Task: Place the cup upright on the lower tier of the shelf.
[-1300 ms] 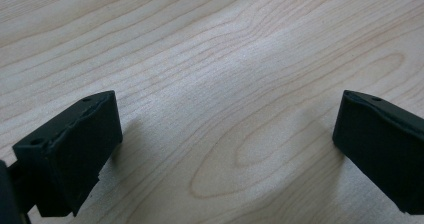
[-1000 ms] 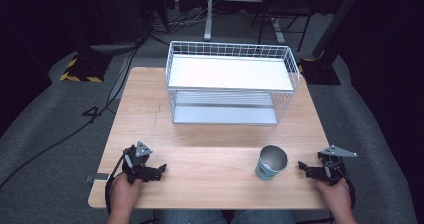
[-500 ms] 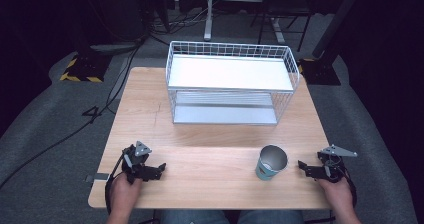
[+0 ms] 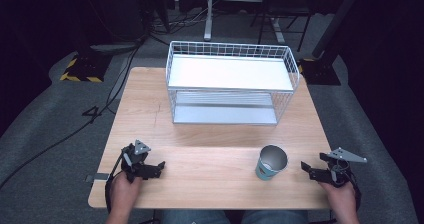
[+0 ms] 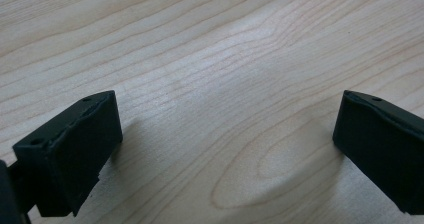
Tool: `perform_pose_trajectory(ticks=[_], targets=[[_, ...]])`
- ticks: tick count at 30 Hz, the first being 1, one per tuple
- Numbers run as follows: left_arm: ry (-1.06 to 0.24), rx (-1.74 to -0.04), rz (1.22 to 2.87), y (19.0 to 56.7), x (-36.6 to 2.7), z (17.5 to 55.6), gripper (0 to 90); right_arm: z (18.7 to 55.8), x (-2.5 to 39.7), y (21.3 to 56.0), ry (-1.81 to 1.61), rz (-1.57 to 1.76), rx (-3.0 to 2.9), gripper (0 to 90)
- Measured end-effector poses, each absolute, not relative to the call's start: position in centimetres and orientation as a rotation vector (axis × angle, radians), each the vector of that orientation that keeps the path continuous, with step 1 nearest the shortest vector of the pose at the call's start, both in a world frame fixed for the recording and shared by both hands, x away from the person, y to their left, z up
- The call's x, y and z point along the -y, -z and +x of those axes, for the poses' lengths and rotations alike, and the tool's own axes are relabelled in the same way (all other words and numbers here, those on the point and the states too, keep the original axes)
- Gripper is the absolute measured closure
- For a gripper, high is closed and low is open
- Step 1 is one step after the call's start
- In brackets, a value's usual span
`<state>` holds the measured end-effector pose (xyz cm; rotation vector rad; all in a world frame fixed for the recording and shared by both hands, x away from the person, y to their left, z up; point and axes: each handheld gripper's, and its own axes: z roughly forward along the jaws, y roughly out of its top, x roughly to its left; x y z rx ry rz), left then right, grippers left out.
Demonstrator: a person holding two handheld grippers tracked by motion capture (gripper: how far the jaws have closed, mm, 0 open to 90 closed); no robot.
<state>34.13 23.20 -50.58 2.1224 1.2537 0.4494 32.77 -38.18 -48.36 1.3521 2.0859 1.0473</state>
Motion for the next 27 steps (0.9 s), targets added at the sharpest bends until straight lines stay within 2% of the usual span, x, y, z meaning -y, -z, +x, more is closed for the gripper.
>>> perform_pose_trajectory(ticks=[13,27], targets=[[-0.448,-1.267,2.115,50.6,-23.2,34.2,0.0,28.8,35.6,46.5,-1.109,1.213,-2.169,11.3],[-0.449,-1.266,2.117,50.6,-23.2,34.2,0.0,27.3,32.1,46.5,-1.177,1.106,-2.245,11.1]])
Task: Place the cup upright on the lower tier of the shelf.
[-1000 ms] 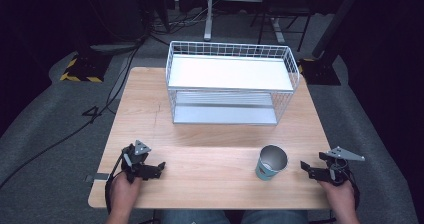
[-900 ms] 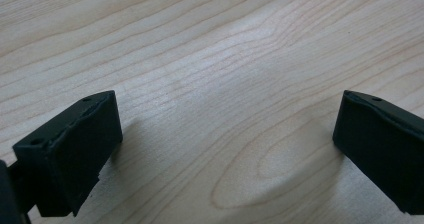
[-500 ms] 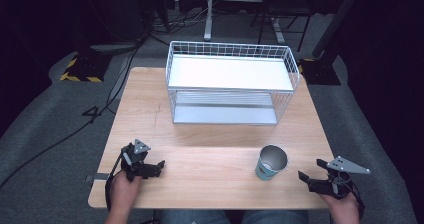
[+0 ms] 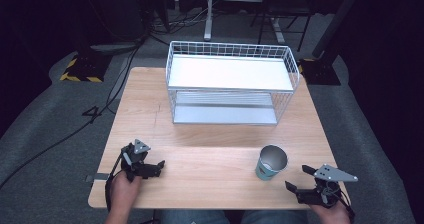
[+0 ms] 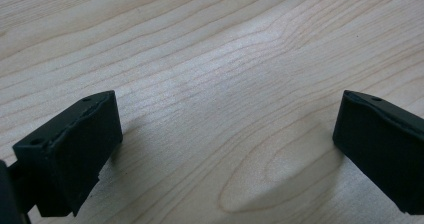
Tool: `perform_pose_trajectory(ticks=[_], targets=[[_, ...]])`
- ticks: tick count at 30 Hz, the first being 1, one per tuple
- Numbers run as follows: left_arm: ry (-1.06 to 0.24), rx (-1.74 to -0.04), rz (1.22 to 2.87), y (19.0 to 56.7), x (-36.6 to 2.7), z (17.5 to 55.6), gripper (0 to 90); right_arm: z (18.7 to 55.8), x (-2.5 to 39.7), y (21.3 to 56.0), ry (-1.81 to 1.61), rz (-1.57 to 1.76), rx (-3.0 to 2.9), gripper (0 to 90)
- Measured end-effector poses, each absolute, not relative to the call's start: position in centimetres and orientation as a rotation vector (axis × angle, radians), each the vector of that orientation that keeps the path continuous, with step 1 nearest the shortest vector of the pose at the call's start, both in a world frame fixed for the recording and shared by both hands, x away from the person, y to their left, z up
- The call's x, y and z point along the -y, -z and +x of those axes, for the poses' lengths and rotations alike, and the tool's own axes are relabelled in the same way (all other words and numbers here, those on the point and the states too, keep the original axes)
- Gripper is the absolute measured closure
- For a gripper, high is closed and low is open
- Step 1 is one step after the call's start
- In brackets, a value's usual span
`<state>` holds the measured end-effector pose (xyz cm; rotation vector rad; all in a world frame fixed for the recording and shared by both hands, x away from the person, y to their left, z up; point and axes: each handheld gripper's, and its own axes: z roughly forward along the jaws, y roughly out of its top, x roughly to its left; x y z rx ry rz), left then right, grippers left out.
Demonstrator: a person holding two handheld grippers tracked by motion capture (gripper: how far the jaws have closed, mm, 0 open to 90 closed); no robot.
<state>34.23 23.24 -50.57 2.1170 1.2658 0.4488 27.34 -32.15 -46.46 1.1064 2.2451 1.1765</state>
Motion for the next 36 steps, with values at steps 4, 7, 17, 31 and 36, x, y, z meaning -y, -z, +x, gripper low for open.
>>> perform_pose_trajectory(ticks=[4,7,17,31,36], targets=[[-0.448,-1.265,2.118,50.6,-23.2,34.2,0.0,27.3,31.4,46.6,-1.194,1.097,-2.252,11.0],[-0.449,-1.262,2.12,50.6,-23.3,34.2,0.0,27.5,30.6,46.8,-1.207,1.084,-2.261,11.0],[-0.453,-1.269,2.113,50.6,-23.2,34.2,0.0,28.4,27.8,48.1,-1.245,1.08,-2.269,10.4],[-0.457,-1.282,2.109,50.6,-23.1,33.7,0.0,29.8,25.9,49.5,-1.228,1.11,-2.249,13.3],[-0.459,-1.283,2.11,50.6,-23.1,33.4,0.0,30.5,25.1,49.7,-1.218,1.127,-2.227,15.0]])
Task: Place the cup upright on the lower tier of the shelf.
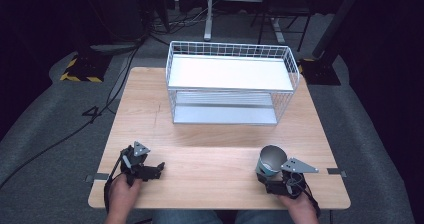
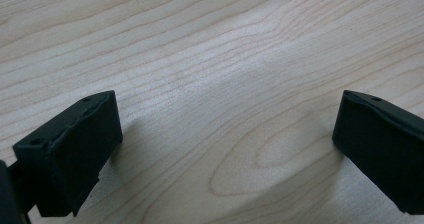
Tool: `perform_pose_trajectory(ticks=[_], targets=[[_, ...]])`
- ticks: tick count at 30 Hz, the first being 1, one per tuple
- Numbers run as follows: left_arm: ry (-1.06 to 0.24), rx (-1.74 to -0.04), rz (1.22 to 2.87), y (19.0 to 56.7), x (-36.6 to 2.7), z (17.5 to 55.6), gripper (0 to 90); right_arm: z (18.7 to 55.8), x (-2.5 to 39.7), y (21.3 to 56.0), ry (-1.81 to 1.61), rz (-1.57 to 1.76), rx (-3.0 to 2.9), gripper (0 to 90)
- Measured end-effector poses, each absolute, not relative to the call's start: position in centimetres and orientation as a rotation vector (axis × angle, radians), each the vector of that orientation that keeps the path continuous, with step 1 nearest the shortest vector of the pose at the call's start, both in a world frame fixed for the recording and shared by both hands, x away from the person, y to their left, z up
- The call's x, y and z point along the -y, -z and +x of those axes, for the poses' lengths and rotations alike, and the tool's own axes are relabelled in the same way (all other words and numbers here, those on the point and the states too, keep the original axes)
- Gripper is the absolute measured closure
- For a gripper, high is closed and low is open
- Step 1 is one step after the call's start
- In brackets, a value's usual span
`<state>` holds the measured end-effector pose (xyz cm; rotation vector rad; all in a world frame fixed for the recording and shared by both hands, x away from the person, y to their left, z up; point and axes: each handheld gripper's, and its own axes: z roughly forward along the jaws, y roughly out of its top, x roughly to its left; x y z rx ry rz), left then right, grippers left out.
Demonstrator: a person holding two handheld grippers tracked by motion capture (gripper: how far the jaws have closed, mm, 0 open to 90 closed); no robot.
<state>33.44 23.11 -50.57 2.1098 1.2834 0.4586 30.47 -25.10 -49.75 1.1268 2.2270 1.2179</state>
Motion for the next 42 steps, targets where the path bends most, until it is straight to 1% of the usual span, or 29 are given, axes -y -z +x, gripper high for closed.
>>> perform_pose_trajectory(ticks=[4,6,7,8,21,31,42], targets=[[-0.459,-1.291,2.102,50.6,-23.1,33.3,0.0,30.7,24.7,49.9,-1.218,1.119,-2.23,16.3],[-0.46,-1.29,2.103,50.6,-23.1,33.3,0.0,30.7,24.8,49.9,-1.215,1.116,-2.23,19.5],[-0.46,-1.29,2.103,50.6,-23.1,33.3,0.0,30.7,24.8,49.9,-1.215,1.116,-2.23,19.5],[-0.459,-1.291,2.102,50.6,-23.1,33.3,0.0,30.7,25.0,49.9,-1.223,1.112,-2.224,23.0],[-0.459,-1.291,2.102,50.6,-23.1,33.3,0.0,30.5,25.2,49.9,-1.209,1.094,-2.213,23.8],[-0.461,-1.28,2.108,50.6,-23.0,33.5,0.0,29.9,25.2,48.9,-1.234,1.059,-2.213,23.8],[-0.457,-1.282,2.109,50.6,-23.0,33.6,0.0,31.4,24.8,47.4,-1.305,1.079,-2.185,23.8]])
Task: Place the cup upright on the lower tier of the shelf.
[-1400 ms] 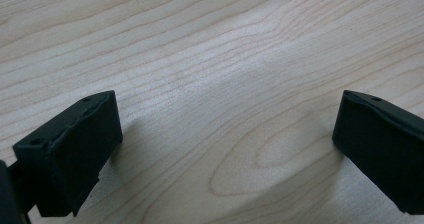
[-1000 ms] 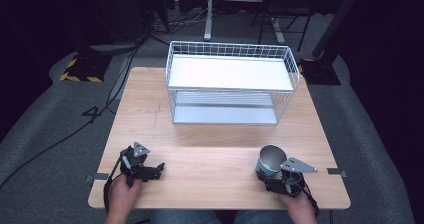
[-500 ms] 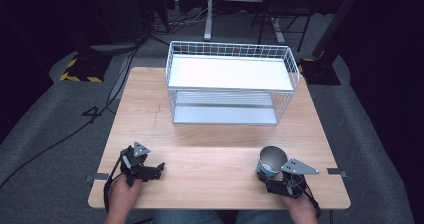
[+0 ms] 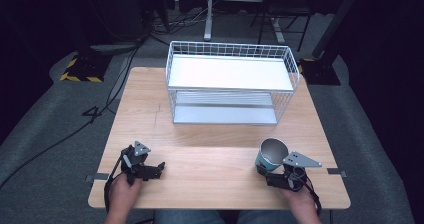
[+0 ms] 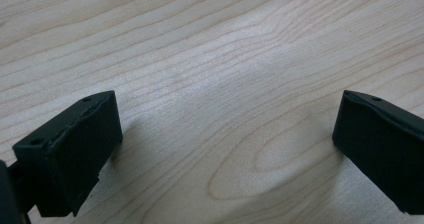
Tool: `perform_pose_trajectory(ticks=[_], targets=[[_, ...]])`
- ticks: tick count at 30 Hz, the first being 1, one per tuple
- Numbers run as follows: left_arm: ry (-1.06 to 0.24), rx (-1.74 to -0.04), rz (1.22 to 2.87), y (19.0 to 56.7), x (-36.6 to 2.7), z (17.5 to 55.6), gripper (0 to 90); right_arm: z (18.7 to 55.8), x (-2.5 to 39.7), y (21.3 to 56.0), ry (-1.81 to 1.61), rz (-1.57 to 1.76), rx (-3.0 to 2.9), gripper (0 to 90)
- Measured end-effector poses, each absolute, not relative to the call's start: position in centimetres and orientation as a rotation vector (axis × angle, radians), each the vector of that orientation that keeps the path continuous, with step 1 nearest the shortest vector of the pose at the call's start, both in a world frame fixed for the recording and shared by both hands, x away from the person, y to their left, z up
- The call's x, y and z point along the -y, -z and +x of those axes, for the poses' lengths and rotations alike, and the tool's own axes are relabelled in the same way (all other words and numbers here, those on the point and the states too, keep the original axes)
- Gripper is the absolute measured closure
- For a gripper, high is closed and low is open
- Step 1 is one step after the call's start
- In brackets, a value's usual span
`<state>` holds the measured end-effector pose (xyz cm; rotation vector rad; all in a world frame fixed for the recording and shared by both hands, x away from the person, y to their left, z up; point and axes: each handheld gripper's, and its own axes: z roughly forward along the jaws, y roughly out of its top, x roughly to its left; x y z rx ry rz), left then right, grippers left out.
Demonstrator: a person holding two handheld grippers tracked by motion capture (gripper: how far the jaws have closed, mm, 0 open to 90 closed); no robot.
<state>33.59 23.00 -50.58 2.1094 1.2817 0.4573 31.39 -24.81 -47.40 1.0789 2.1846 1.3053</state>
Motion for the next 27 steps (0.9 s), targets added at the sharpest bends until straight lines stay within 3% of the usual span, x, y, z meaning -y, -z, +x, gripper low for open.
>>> perform_pose_trajectory(ticks=[27], targets=[[-0.458,-1.282,2.109,50.6,-23.0,33.6,0.0,36.0,21.7,44.9,-1.308,1.041,-2.148,23.8]])
